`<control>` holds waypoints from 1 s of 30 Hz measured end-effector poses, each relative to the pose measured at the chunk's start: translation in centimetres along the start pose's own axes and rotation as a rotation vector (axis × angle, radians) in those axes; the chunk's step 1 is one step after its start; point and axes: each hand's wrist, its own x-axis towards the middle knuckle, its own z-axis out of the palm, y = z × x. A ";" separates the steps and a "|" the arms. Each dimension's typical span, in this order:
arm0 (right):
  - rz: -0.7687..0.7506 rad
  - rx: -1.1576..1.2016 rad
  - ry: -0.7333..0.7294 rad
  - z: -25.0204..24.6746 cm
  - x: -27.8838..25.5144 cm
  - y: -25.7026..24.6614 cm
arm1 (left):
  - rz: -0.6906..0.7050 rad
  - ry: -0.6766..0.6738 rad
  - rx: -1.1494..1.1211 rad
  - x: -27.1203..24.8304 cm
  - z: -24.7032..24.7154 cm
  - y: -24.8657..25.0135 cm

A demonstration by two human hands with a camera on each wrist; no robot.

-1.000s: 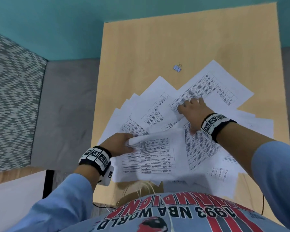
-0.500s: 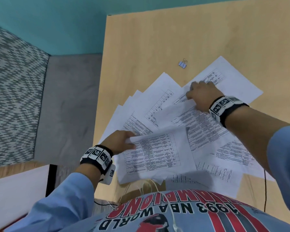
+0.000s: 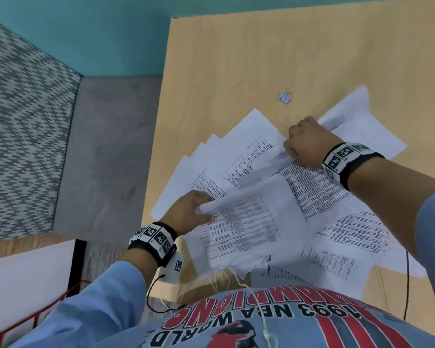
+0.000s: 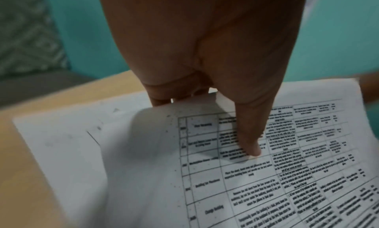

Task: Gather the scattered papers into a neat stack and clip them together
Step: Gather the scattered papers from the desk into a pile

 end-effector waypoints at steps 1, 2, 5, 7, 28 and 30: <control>0.000 0.054 0.013 0.1 -0.4 0.0 | -0.037 0.008 -0.113 0.3 0.1 0.1; 0.028 0.145 0.018 0.3 -0.9 0.1 | -0.068 0.012 -0.244 0.3 -0.1 0.7; 0.180 0.436 0.059 0.3 -2.7 1.0 | -0.142 0.056 -0.531 1.2 0.2 2.2; 0.281 0.611 0.119 0.9 -3.9 2.3 | -0.161 0.098 -0.635 1.8 0.2 3.0; 0.731 1.533 0.128 8.4 -11.4 -1.8 | -0.149 0.078 -0.675 3.8 4.0 10.5; 0.686 1.565 0.158 7.7 -12.0 -3.0 | -0.135 0.057 -0.715 3.2 4.6 10.5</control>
